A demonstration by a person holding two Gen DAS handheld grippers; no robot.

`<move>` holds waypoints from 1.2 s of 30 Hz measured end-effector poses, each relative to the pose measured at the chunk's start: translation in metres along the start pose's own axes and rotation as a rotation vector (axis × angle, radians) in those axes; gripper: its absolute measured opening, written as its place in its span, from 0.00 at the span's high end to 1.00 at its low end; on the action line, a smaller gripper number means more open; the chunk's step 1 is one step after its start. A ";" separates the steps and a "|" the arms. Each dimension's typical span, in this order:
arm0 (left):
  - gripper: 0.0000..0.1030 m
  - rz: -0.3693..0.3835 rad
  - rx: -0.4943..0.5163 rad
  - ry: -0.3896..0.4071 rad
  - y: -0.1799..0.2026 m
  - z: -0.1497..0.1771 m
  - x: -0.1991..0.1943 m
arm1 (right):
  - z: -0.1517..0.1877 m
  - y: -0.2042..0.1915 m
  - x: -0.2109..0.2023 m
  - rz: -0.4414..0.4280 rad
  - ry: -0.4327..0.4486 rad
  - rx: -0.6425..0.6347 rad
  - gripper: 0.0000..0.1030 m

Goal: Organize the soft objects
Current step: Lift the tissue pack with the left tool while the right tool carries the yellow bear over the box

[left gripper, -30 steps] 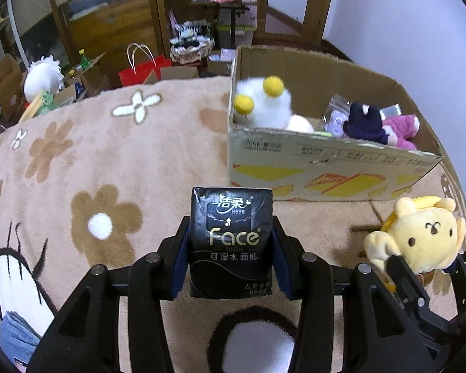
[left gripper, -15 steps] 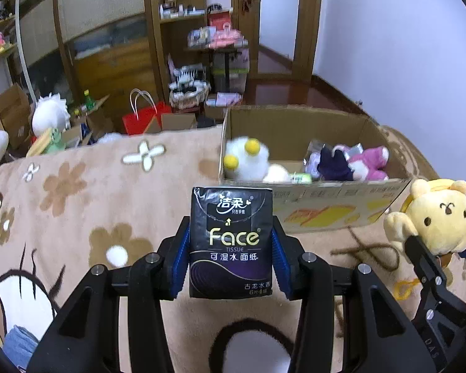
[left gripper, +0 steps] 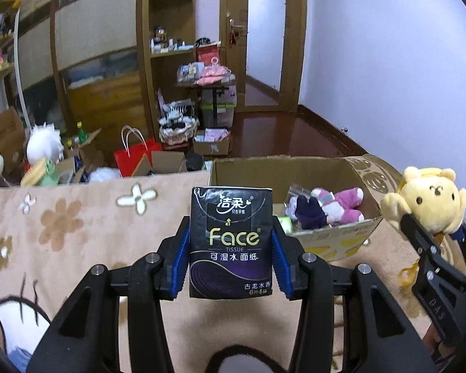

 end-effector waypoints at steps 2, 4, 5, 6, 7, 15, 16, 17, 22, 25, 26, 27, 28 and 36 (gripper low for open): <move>0.56 -0.006 0.026 0.019 0.005 -0.007 -0.001 | -0.007 0.003 0.003 -0.003 0.012 0.008 0.35; 0.56 -0.020 0.060 0.045 0.011 -0.015 -0.002 | -0.012 0.006 0.005 -0.004 0.027 0.012 0.35; 0.56 -0.027 0.072 0.055 0.014 -0.018 -0.002 | -0.017 0.007 0.006 -0.006 0.034 0.013 0.35; 0.56 -0.033 0.077 0.069 0.016 -0.023 -0.001 | -0.021 0.009 0.008 -0.010 0.043 0.012 0.35; 0.56 -0.035 0.078 0.077 0.017 -0.027 0.000 | -0.023 0.009 0.009 -0.010 0.047 0.011 0.35; 0.56 -0.047 0.107 0.131 0.028 -0.048 0.015 | -0.036 0.009 0.028 -0.018 0.059 -0.010 0.35; 0.56 -0.046 0.104 0.126 0.028 -0.049 0.019 | -0.036 0.008 0.031 -0.017 0.060 -0.017 0.35; 0.56 -0.045 0.098 0.121 0.027 -0.049 0.023 | -0.036 0.007 0.036 -0.020 0.057 -0.024 0.35; 0.56 -0.038 0.068 0.088 0.023 -0.051 0.044 | -0.036 0.002 0.052 -0.028 0.041 -0.038 0.34; 0.56 -0.035 0.071 0.071 0.023 -0.051 0.055 | -0.033 -0.002 0.057 -0.033 0.038 -0.045 0.34; 0.56 -0.031 0.070 0.062 0.023 -0.052 0.059 | -0.033 -0.003 0.060 -0.042 0.034 -0.044 0.34; 0.56 -0.027 0.067 0.053 0.022 -0.053 0.063 | -0.034 -0.003 0.064 -0.045 0.032 -0.044 0.34; 0.56 -0.025 0.063 0.045 0.021 -0.053 0.067 | -0.034 -0.004 0.067 -0.048 0.028 -0.048 0.34; 0.55 -0.005 0.053 -0.008 0.019 -0.051 0.092 | -0.027 -0.009 0.082 -0.114 0.010 -0.058 0.33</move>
Point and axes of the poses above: each gripper's, at about its wrist camera, not at the fingertips, and x roughly the way its jaws point, y to its right, z to its underside, the point moved 4 cm from there along x, roughly the way its jaws point, and after that the axes turned 7 degrees about -y, right-handed, at the moved point
